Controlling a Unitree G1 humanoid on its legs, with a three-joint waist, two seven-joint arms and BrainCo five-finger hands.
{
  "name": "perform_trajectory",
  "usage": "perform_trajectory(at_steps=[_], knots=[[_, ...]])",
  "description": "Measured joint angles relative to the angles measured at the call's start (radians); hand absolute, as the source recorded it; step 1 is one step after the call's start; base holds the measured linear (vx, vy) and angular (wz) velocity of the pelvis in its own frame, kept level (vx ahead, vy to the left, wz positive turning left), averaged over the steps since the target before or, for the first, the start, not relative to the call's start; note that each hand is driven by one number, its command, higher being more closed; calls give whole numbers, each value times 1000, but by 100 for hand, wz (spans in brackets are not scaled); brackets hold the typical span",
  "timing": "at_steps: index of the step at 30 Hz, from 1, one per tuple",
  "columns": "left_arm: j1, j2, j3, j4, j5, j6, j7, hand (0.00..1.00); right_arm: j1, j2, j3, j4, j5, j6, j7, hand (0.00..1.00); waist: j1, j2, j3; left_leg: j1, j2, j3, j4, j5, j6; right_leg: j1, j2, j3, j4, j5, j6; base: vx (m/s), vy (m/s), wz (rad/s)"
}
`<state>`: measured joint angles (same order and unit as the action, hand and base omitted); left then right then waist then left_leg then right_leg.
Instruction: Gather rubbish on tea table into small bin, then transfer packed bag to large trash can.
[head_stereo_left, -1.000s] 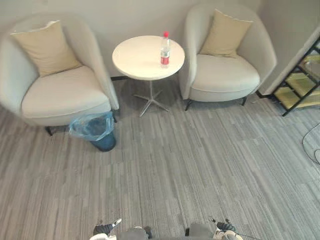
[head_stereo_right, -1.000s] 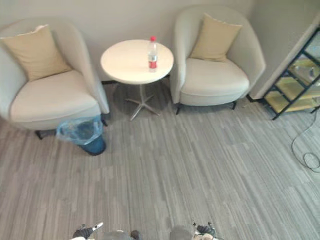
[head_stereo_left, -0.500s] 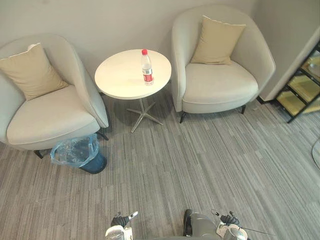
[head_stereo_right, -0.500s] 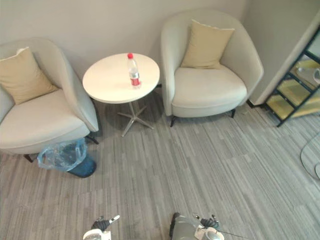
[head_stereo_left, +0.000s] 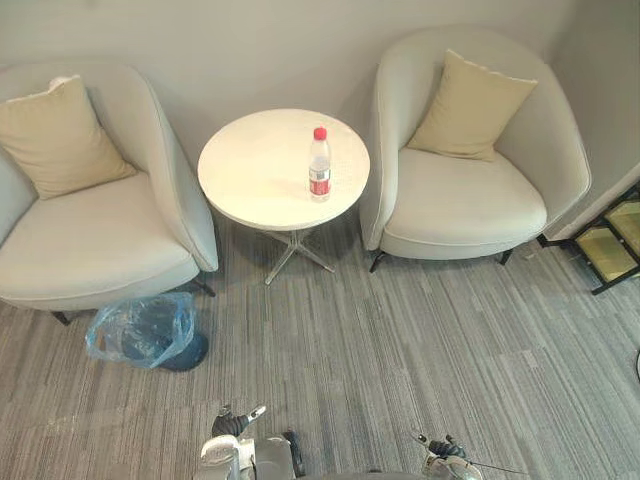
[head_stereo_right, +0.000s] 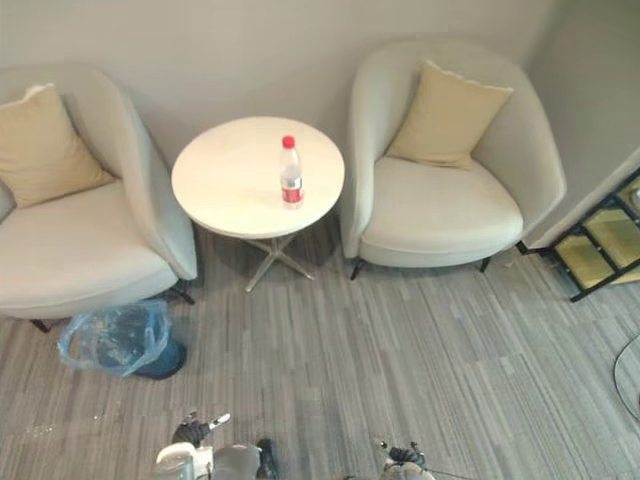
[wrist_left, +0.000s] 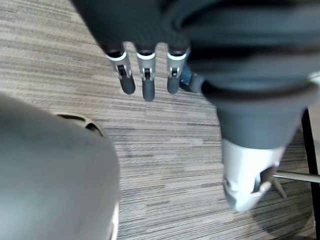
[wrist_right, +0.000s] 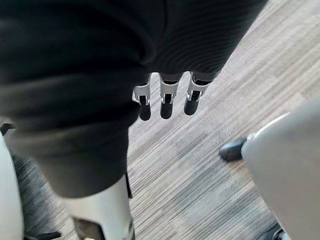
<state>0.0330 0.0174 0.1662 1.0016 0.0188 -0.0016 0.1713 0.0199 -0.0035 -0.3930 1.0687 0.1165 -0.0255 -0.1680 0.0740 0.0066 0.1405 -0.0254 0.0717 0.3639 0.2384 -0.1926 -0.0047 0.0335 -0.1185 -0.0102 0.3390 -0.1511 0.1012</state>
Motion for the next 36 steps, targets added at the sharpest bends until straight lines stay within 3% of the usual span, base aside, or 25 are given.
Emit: perform_trajectory(at_steps=[1,2,4,5,7,9,10,11,12,13,15,17,19,22,23,25,26,27,29,36], knots=[[-3,12,-21,11,7,6,-2,0,0,-5,11,-23,0,-2,1,0,-6,-3,5,50,-26,-3,-51,-13,-3,-116,-20,17,265,-1,76,315,173,-19],[-3,22,-32,13,11,12,-2,0,12,0,19,-45,0,-4,1,0,-25,-12,13,87,-44,-7,-63,-22,-4,-199,-49,25,451,9,110,292,108,15],[-3,22,-33,12,18,16,-1,0,43,5,24,-89,3,-6,5,0,-31,-13,15,156,-57,-21,-75,-43,-6,-265,-78,1,607,-7,94,280,30,30],[-3,20,-33,12,19,17,-1,0,48,6,25,-98,2,-6,7,0,-32,-15,14,204,-59,-38,-96,-50,-9,-296,-92,-36,629,-39,65,352,-22,41],[-8,11,-33,12,19,16,-1,0,36,7,24,-98,1,-6,10,0,-38,-10,19,253,-45,-67,-129,-50,-9,-332,-95,-101,558,-90,18,405,-109,56],[-12,3,-26,12,20,15,-1,0,34,5,24,-103,0,-10,13,0,-41,-3,23,285,-11,-111,-137,-50,-10,-356,-45,-97,357,-88,-10,341,-210,65],[-11,3,-24,11,21,15,-1,0,34,7,26,-103,0,-11,14,0,-43,-5,24,291,-4,-131,-139,-53,-15,-355,-18,-67,256,-59,-14,280,-251,67],[-10,5,-12,9,26,13,-2,0,37,9,35,-98,0,-12,14,0,-45,-17,21,294,-7,-156,-139,-60,-27,-335,1,-17,118,8,-17,458,-389,70],[-18,-12,19,24,29,13,0,0,27,0,33,-91,4,-14,20,0,-52,0,33,323,10,-201,-142,-78,-55,-312,28,-2,90,77,-44,382,-302,47],[-11,-41,47,26,30,10,-2,0,17,-15,35,-91,0,-14,19,0,-39,29,21,316,33,-214,-138,-72,-56,-316,50,-4,105,52,-58,380,-276,20],[-10,-63,55,28,39,9,-3,0,14,-24,36,-81,0,-14,22,0,-40,46,21,313,50,-237,-98,-55,-76,-311,50,-30,149,-10,-74,311,-226,20],[-12,-66,55,26,41,9,-6,0,18,-29,35,-70,1,-14,20,0,-46,54,16,247,80,-260,48,-54,-77,-268,50,-73,128,-37,-87,323,-260,59],[-23,-73,69,-3,40,8,-9,0,29,-28,42,-71,3,-12,18,0,-54,49,20,70,141,-265,411,-5,-132,-165,51,-127,49,-45,-94,242,-167,79],[-21,-79,69,-32,38,5,-9,0,39,-26,56,-70,3,-11,13,0,-31,41,24,-14,183,-195,558,-40,-126,-75,53,-148,-4,-49,-104,190,-40,9],[-21,-75,49,-40,38,5,-8,0,41,-21,57,-72,4,-11,11,0,-30,34,25,-41,178,-141,478,-61,-106,-40,46,-148,-37,-46,-99,156,41,-13],[-24,-75,34,-40,38,5,-9,0,44,-20,58,-74,5,-12,11,0,-31,34,25,-48,158,-117,266,-25,-80,-30,40,-142,-52,-47,-79,185,138,-14],[-32,-78,28,-35,39,6,-11,0,42,-16,58,-73,5,-12,10,0,-27,31,23,-40,130,-129,141,-10,-105,-30,35,-131,-47,-54,-56,191,180,-8],[-34,-77,27,-33,39,6,-11,0,42,-14,58,-72,5,-11,10,0,-27,29,22,-39,124,-128,135,-8,-105,-30,31,-127,-48,-54,-54,166,129,5],[-40,-55,1,-19,40,7,-9,0,60,7,64,-71,4,-9,10,0,-29,-23,-1,-18,55,-126,49,22,-81,-29,-8,-118,-112,-33,-19,182,124,17],[-50,-37,-50,24,57,8,-22,0,69,7,94,-72,2,-13,10,0,-24,-30,-20,80,7,-112,-52,23,-76,38,-33,-85,-171,-21,-21,141,97,-4]])
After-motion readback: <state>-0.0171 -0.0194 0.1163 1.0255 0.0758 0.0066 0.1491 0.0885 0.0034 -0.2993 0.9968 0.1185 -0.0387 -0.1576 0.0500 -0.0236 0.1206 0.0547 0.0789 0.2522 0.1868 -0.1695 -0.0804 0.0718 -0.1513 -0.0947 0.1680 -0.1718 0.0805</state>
